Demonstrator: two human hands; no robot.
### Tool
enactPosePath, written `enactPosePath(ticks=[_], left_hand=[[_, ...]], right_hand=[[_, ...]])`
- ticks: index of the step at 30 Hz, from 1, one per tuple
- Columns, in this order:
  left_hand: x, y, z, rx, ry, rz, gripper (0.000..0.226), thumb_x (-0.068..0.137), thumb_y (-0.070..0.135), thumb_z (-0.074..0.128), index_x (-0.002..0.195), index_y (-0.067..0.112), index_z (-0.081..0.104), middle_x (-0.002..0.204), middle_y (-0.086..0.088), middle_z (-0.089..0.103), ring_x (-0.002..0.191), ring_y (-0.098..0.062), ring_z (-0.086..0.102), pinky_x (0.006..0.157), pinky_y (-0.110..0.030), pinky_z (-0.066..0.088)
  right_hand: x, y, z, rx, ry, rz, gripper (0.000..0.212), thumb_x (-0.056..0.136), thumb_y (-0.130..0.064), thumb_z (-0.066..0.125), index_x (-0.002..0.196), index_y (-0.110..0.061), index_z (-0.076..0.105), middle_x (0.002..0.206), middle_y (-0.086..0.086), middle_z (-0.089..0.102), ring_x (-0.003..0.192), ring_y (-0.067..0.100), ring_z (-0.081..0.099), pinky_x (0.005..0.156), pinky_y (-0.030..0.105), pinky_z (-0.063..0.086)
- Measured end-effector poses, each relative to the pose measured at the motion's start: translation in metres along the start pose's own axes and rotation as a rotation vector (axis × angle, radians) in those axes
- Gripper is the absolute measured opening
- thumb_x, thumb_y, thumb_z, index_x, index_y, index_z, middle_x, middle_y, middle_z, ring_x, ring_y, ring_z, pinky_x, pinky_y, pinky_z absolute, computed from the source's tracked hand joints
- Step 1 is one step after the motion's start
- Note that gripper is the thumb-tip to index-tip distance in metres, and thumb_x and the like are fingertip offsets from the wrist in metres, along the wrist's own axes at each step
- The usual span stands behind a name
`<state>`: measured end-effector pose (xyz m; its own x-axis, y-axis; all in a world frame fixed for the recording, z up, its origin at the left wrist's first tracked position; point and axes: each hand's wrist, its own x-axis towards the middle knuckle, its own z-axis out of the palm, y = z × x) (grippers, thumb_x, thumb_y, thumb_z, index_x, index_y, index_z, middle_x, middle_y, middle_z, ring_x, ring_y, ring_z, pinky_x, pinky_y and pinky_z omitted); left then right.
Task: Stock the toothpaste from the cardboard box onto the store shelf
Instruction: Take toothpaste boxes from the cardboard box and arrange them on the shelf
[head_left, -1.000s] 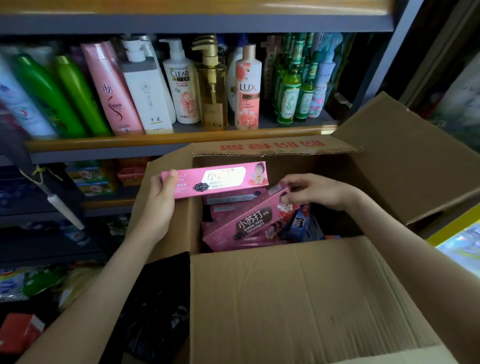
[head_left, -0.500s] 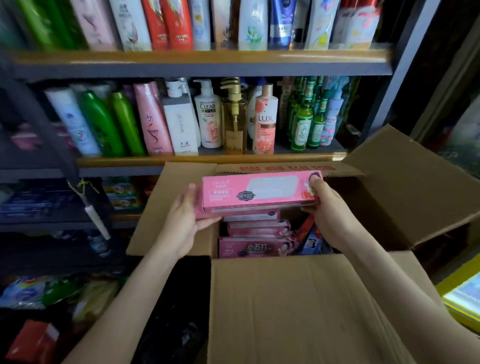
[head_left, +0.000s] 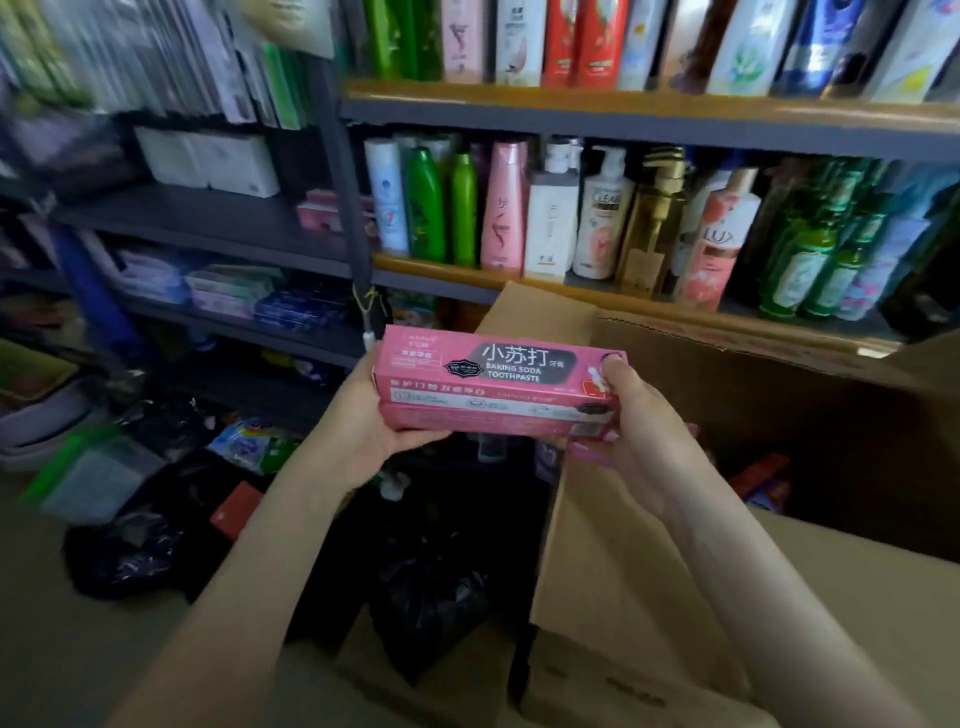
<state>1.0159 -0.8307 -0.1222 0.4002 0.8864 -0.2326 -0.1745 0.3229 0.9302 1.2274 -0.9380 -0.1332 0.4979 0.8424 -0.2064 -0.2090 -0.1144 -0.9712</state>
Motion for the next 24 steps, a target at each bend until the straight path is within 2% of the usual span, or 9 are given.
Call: enactPosePath(ticks=[2, 4, 6, 10, 12, 16, 19, 22, 24], left_hand=[[0.002, 0.008, -0.028, -0.05, 0.014, -0.069, 0.054, 0.096, 0.061, 0.033, 0.113, 0.022, 0.065, 0.103, -0.008, 0.074, 0.094, -0.027, 0.07, 0.074, -0.046, 0.055], [0.008, 0.016, -0.06, -0.067, 0.024, -0.131, 0.07, 0.087, 0.074, 0.03, 0.111, 0.02, 0.067, 0.105, -0.01, 0.073, 0.099, -0.029, 0.068, 0.078, -0.048, 0.052], [0.014, 0.024, -0.098, -0.063, 0.029, -0.184, 0.076, 0.073, 0.08, 0.04, 0.11, 0.019, 0.067, 0.106, -0.011, 0.073, 0.101, -0.03, 0.067, 0.082, -0.049, 0.051], [0.025, 0.041, -0.18, -0.008, 0.008, -0.25, 0.052, 0.068, 0.056, 0.062, 0.103, 0.019, 0.069, 0.102, -0.011, 0.072, 0.097, -0.03, 0.066, 0.086, -0.047, 0.051], [0.037, 0.053, -0.224, 0.019, 0.039, -0.239, 0.046, 0.071, 0.049, 0.064, 0.106, 0.02, 0.067, 0.098, -0.009, 0.072, 0.093, -0.029, 0.067, 0.081, -0.044, 0.052], [0.068, 0.079, -0.3, 0.033, 0.099, -0.234, 0.024, 0.087, 0.046, 0.059, 0.095, 0.024, 0.067, 0.091, -0.007, 0.071, 0.092, -0.028, 0.064, 0.09, -0.045, 0.049], [0.094, 0.098, -0.334, -0.015, 0.112, -0.226, 0.021, 0.088, 0.044, 0.061, 0.094, 0.024, 0.065, 0.088, -0.005, 0.071, 0.092, -0.025, 0.065, 0.087, -0.043, 0.05], [0.125, 0.115, -0.36, -0.01, 0.098, -0.192, 0.024, 0.09, 0.041, 0.061, 0.104, 0.022, 0.065, 0.102, -0.005, 0.071, 0.101, -0.024, 0.065, 0.097, -0.046, 0.048], [0.148, 0.125, -0.375, 0.064, 0.113, -0.166, 0.03, 0.09, 0.043, 0.061, 0.107, 0.018, 0.064, 0.102, -0.005, 0.071, 0.103, -0.022, 0.063, 0.102, -0.044, 0.044]], right_hand=[[0.001, 0.003, 0.028, -0.018, -0.023, -0.014, 0.032, 0.1, -0.044, 0.039, 0.102, -0.02, 0.062, 0.091, 0.004, 0.073, 0.083, 0.016, 0.07, 0.075, 0.033, 0.055], [0.005, 0.009, 0.059, -0.048, -0.042, -0.029, 0.037, 0.1, -0.046, 0.038, 0.104, -0.019, 0.063, 0.097, 0.007, 0.073, 0.091, 0.02, 0.069, 0.088, 0.037, 0.053], [0.012, 0.02, 0.095, -0.066, -0.028, -0.045, 0.038, 0.099, -0.049, 0.038, 0.102, -0.021, 0.063, 0.1, 0.007, 0.072, 0.094, 0.021, 0.067, 0.092, 0.038, 0.051], [0.04, 0.048, 0.182, -0.084, -0.014, -0.047, 0.038, 0.097, -0.051, 0.039, 0.11, -0.023, 0.061, 0.107, 0.005, 0.069, 0.098, 0.02, 0.065, 0.093, 0.04, 0.05], [0.055, 0.061, 0.233, -0.083, -0.025, -0.044, 0.039, 0.096, -0.052, 0.038, 0.112, -0.026, 0.061, 0.111, 0.004, 0.068, 0.101, 0.02, 0.064, 0.095, 0.04, 0.049], [0.079, 0.079, 0.32, -0.051, -0.05, 0.003, 0.042, 0.094, -0.056, 0.038, 0.116, -0.027, 0.059, 0.112, 0.003, 0.067, 0.1, 0.02, 0.065, 0.086, 0.038, 0.051], [0.096, 0.079, 0.365, -0.043, -0.059, 0.013, 0.051, 0.084, -0.065, 0.042, 0.117, -0.03, 0.059, 0.118, 0.003, 0.064, 0.103, 0.019, 0.063, 0.087, 0.036, 0.049], [0.117, 0.069, 0.394, -0.004, -0.109, -0.009, 0.041, 0.094, -0.054, 0.045, 0.116, -0.023, 0.059, 0.11, 0.003, 0.069, 0.096, 0.017, 0.066, 0.076, 0.031, 0.049], [0.136, 0.064, 0.407, -0.016, -0.155, -0.065, 0.041, 0.095, -0.05, 0.048, 0.12, -0.019, 0.059, 0.113, 0.003, 0.069, 0.102, 0.018, 0.065, 0.088, 0.035, 0.05]])
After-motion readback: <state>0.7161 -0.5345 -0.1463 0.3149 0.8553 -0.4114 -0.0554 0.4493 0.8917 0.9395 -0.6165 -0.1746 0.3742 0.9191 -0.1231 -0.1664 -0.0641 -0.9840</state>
